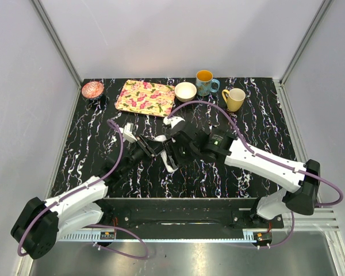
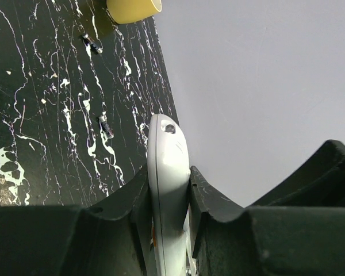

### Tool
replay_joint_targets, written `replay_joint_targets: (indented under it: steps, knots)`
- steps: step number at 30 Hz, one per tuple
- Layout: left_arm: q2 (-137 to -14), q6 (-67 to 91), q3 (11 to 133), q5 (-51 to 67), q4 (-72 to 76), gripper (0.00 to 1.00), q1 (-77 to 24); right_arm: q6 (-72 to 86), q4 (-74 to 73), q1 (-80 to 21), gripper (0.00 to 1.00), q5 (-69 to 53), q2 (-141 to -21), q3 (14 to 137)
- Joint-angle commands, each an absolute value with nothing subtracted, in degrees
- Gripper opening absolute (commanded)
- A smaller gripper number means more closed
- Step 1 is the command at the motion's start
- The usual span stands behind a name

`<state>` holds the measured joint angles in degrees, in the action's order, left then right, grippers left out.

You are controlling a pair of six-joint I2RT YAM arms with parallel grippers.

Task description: Load the batteries into the remote control

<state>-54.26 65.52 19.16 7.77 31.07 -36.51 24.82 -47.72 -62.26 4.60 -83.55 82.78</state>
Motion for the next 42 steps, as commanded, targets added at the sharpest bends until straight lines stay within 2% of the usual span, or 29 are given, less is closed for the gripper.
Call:
replay_joint_targets:
  steps: [1,16,30,38,41,42]
  knots:
    - [-53.7,66.3,22.0,9.3,36.0,0.00,-36.2,25.1,-45.4,-62.7,0.57,4.2,-84.4,82.3]
    - [-52.1,66.5,21.2,9.6,36.2,0.00,-36.2,24.6,-44.5,-62.8,0.50,4.0,-85.8,81.3]
    - [-51.8,66.5,20.7,9.3,36.3,0.00,-36.2,25.0,-44.4,-62.7,0.33,4.9,-85.3,80.6]
    - [-52.0,66.4,20.7,9.3,36.3,0.00,-36.2,24.9,-44.7,-62.8,0.10,5.4,-85.2,80.7]
    - [-52.0,66.4,20.7,9.2,36.3,0.00,-36.2,24.9,-44.7,-62.7,0.10,5.5,-85.1,80.8]
    - [-52.0,66.4,20.6,9.2,36.3,0.00,-36.2,24.9,-44.7,-62.8,0.14,5.6,-85.0,80.9]
